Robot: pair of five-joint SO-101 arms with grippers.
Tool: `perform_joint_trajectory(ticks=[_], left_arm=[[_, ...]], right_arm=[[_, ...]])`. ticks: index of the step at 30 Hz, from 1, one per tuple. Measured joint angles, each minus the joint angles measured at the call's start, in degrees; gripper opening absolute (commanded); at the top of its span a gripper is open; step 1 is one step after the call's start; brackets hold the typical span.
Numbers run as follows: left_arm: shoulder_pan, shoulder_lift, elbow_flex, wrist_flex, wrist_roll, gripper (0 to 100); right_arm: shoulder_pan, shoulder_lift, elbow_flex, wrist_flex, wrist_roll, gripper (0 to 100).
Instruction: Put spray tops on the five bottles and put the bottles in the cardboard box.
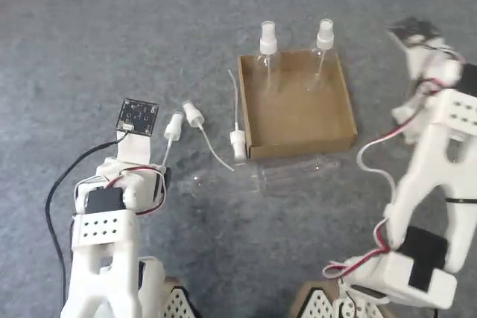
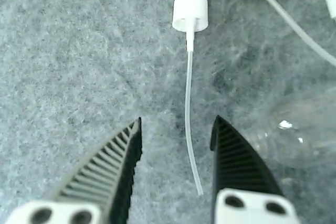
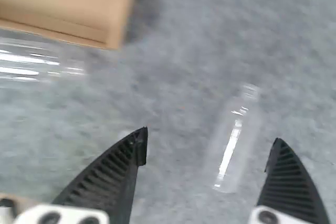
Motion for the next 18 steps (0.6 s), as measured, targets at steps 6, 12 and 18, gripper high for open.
perform_joint_trajectory(ticks=[6,12,18], left_arm=[[0.0,0.0,0.0,0.0,0.0,20],[0.0,0.0,0.7,-0.09,0.0,20],[0.0,0.0,0.7,-0.26,0.0,20]], right_arm=[[8.09,10.9,1.41,-7.03,9.41,31.9],[11.96,20.48,1.41,-14.33,11.16,31.9],[13.1,26.2,1.41,-17.41,11.16,31.8]])
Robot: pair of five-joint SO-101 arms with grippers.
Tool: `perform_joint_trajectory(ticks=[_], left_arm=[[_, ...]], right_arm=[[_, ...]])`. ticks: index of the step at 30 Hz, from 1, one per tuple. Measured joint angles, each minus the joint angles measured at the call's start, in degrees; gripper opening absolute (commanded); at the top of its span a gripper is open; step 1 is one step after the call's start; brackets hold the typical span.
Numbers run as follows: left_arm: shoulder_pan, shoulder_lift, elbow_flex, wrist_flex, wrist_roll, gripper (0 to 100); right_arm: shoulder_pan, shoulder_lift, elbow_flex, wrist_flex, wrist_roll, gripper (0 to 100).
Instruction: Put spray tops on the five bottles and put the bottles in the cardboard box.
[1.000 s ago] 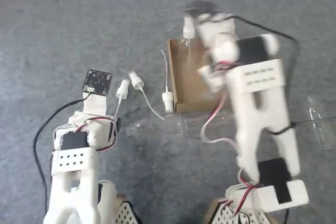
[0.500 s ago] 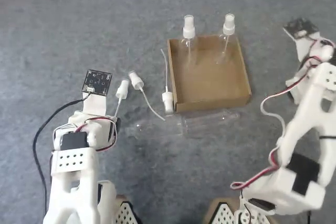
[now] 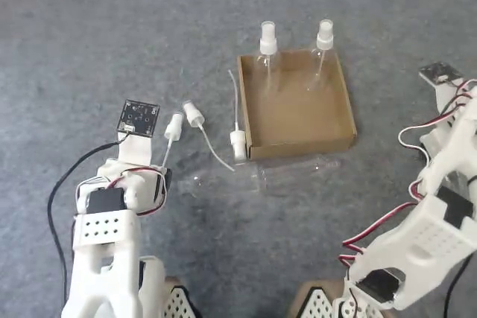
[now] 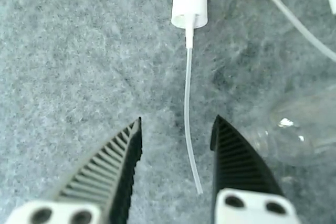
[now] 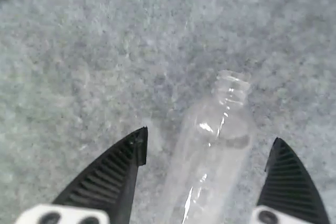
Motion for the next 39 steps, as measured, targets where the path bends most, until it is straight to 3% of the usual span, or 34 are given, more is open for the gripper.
perform_joint_trajectory(ticks=[4,13,17,21,27,35,39], left_arm=[[0.0,0.0,0.0,0.0,0.0,20],[0.0,0.0,0.0,0.0,0.0,20],[-1.05,0.0,-0.7,0.18,0.0,20],[-3.6,1.58,-9.14,4.84,-0.09,20],[-3.69,15.3,-26.29,11.16,-0.18,20],[1.14,41.41,-44.57,11.69,-0.18,20],[3.16,55.03,-53.36,11.69,0.09,20]], right_arm=[[1.41,3.78,0.0,-2.81,0.0,29.9],[2.29,7.56,0.0,-4.4,0.0,5.3],[2.29,7.56,0.0,-4.4,0.0,2.7],[2.29,6.95,0.0,-2.29,-1.76,2.7],[0.35,5.19,0.0,1.14,-5.54,2.7],[0.09,5.1,2.02,1.05,-8.53,2.6],[0.09,3.16,8.18,-3.78,-8.62,2.7]])
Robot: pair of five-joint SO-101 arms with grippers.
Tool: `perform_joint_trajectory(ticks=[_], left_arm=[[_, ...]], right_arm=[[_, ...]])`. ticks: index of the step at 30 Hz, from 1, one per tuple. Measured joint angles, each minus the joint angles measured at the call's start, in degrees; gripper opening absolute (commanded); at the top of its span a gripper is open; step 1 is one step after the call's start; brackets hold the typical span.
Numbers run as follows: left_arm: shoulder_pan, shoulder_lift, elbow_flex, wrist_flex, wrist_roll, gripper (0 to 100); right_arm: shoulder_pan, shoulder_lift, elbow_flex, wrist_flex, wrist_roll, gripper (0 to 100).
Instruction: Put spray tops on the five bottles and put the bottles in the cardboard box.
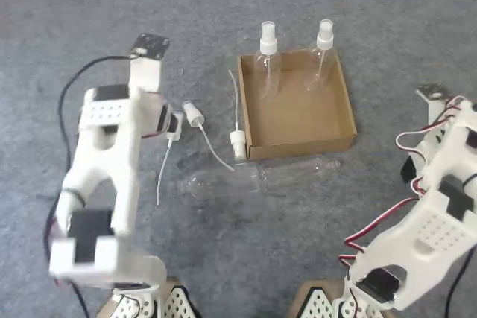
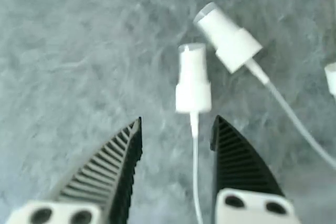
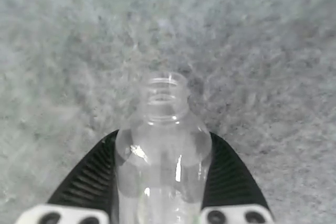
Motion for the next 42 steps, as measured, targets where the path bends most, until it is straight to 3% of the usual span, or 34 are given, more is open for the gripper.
perform_joint_trajectory(ticks=[14,25,28,35,42], left_arm=[[2.73,22.24,-18.55,0.0,0.53,19],[2.46,25.14,-18.81,0.0,0.79,2],[2.73,25.14,-18.81,1.32,0.79,1],[2.2,15.3,-17.14,7.21,0.79,1],[2.37,-5.63,-0.97,7.65,0.62,1]], right_arm=[[0.0,-7.47,11.43,-9.67,0.0,2.8],[0.44,-7.47,11.43,-9.67,-0.09,2.8],[0.44,-7.47,11.43,-9.67,-0.09,2.8],[0.44,-7.47,11.43,-9.67,-0.09,7.9],[0.44,-7.47,11.43,-9.67,-0.09,19.2]])
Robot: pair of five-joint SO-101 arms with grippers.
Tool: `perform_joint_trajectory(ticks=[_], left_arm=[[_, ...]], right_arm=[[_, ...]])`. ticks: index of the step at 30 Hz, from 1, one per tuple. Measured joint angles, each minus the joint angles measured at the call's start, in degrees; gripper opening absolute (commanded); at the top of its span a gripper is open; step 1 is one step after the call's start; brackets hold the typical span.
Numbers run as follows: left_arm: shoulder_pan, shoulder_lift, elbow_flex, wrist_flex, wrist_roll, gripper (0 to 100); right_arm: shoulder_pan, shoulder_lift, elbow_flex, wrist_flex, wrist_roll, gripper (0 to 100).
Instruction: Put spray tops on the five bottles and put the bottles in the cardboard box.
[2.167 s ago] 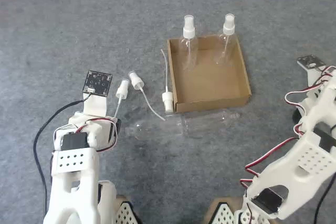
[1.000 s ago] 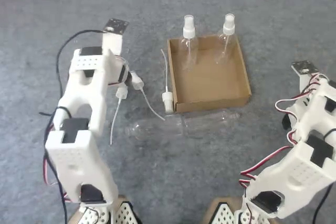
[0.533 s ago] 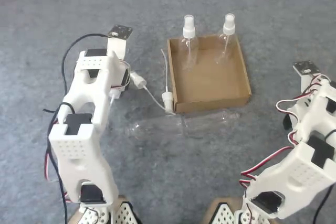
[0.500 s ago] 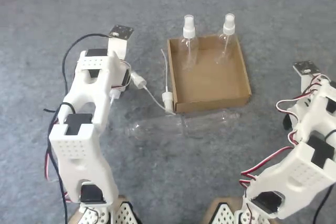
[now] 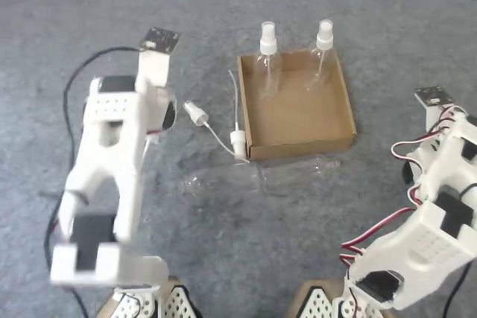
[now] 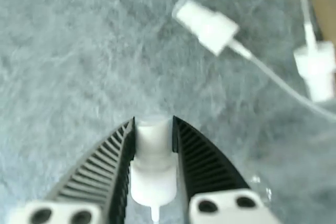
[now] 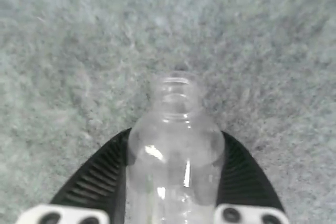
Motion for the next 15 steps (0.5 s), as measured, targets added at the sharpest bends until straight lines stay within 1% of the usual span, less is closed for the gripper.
perform_joint_trajectory(ticks=[4,8,11,15], left_arm=[[-0.26,-13.01,10.64,-1.49,0.09,1],[0.09,-23.47,18.9,-1.58,-0.09,1],[0.0,-29.1,24.44,-3.16,-0.09,1],[-0.09,-33.05,31.3,-6.77,-0.09,1]], right_arm=[[0.0,-0.09,0.0,0.0,0.0,22.1],[-0.62,-0.09,-0.26,0.62,0.0,30.4],[-1.67,-0.09,-3.34,4.4,0.0,35.9],[-2.81,-0.09,-8.88,10.64,0.18,36.2]])
